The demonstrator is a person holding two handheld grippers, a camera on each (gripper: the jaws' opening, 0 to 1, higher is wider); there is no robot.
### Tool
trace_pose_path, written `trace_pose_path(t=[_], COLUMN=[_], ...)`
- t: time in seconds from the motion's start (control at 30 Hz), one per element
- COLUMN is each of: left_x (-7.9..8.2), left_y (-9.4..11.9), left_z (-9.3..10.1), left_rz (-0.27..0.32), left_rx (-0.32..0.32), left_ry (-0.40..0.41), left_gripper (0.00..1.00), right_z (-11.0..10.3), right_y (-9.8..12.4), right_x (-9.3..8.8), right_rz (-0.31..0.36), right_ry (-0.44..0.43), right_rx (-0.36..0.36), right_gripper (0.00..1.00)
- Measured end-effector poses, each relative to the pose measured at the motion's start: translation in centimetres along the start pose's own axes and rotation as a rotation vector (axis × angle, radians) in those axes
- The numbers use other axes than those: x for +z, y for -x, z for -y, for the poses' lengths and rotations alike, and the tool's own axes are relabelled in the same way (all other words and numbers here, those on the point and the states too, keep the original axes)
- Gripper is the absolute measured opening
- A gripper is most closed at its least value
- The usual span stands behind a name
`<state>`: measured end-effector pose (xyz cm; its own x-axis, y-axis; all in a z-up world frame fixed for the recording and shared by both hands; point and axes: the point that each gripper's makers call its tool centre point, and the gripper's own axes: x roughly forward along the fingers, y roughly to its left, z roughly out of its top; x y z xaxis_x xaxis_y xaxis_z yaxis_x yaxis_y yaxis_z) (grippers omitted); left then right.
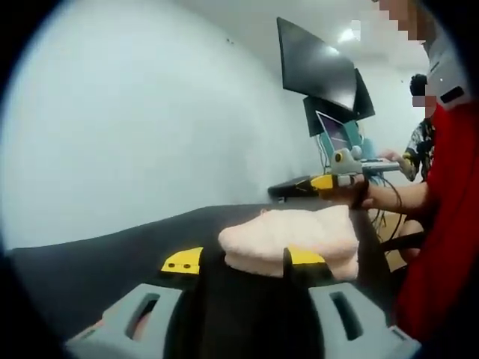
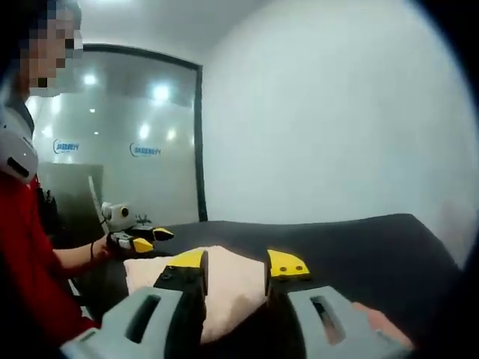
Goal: Fold the towel on the table until its edges align and the towel forms a compact rectangular stack.
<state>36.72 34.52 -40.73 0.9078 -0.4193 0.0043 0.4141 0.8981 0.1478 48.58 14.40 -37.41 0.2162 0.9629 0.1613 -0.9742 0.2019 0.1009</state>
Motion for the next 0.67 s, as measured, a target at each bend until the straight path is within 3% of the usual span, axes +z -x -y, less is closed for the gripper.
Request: trace_pose_path(t=[0.67], left_x=[-0.27], left_y=[0.03], left_z=[-0.27], left_rz=[-0.011], left_rx=[0.010], left_ry=[-0.005], left_gripper=[0.37], right_z=[0.16], right_y=[-0.12], right_x=[-0.22], right_rz=[-0.013], right_ry=[0.011], right_rx=[-0.003], right_gripper=[0.27])
